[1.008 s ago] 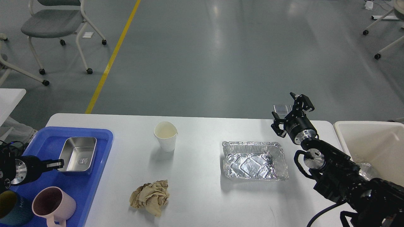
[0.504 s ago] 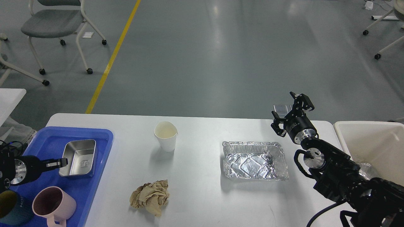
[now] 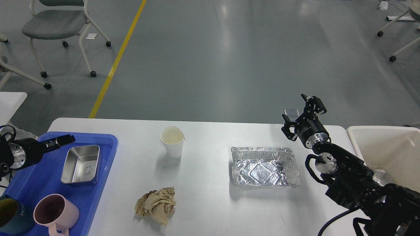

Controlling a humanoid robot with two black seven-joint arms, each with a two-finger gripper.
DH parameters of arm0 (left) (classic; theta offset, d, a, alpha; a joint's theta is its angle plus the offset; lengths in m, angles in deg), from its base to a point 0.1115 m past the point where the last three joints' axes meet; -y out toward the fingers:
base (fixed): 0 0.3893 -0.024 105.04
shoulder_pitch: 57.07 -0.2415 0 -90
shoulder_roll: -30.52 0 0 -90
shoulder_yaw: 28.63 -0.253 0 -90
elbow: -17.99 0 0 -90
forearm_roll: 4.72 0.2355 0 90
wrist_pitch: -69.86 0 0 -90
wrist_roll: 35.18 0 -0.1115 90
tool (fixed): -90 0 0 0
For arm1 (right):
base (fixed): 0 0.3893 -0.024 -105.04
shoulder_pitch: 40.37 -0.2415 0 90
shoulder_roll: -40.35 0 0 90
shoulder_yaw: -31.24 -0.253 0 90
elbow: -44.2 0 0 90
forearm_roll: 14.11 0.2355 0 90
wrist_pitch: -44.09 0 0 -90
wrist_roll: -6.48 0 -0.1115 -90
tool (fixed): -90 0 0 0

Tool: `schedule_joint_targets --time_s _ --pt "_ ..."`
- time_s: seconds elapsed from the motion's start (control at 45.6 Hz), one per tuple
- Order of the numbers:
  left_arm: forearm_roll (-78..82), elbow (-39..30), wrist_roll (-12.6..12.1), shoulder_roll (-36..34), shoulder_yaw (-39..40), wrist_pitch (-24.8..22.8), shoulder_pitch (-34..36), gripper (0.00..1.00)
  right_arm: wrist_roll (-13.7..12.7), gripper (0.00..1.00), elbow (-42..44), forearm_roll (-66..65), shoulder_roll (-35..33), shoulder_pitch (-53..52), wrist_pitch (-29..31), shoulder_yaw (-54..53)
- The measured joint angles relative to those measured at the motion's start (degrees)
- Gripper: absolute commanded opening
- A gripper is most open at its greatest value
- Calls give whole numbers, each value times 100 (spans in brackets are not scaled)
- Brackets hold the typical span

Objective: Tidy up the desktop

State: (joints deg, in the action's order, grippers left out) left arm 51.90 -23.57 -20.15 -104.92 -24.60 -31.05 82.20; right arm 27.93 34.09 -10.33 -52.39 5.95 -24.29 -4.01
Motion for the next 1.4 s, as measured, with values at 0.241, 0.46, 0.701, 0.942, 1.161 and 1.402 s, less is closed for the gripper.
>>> schedule_joint_targets --time_s 0.241,0.46,0.701,0.942,1.161,1.402 --pt "-181 -341 -63 322 1154 -7 529 92 0 100 0 0 -29 -16 0 0" --pt "-700 -332 -95 904 2421 -28 699 92 0 100 8 0 -114 -27 0 0" --pt "-1922 -30 -40 1366 3362 91 789 96 0 100 10 0 -207 -28 0 0" --pt "-3846 200 822 2075 4163 -112 347 97 -20 100 10 0 -333 -44 -7 0" --pt "-5247 767 1383 2892 4589 -848 -31 97 -42 100 -10 -125 -596 -73 12 21" --pt "-5963 1190 1060 3621 5718 -2078 -591 97 98 100 -51 -742 -1208 -304 181 442"
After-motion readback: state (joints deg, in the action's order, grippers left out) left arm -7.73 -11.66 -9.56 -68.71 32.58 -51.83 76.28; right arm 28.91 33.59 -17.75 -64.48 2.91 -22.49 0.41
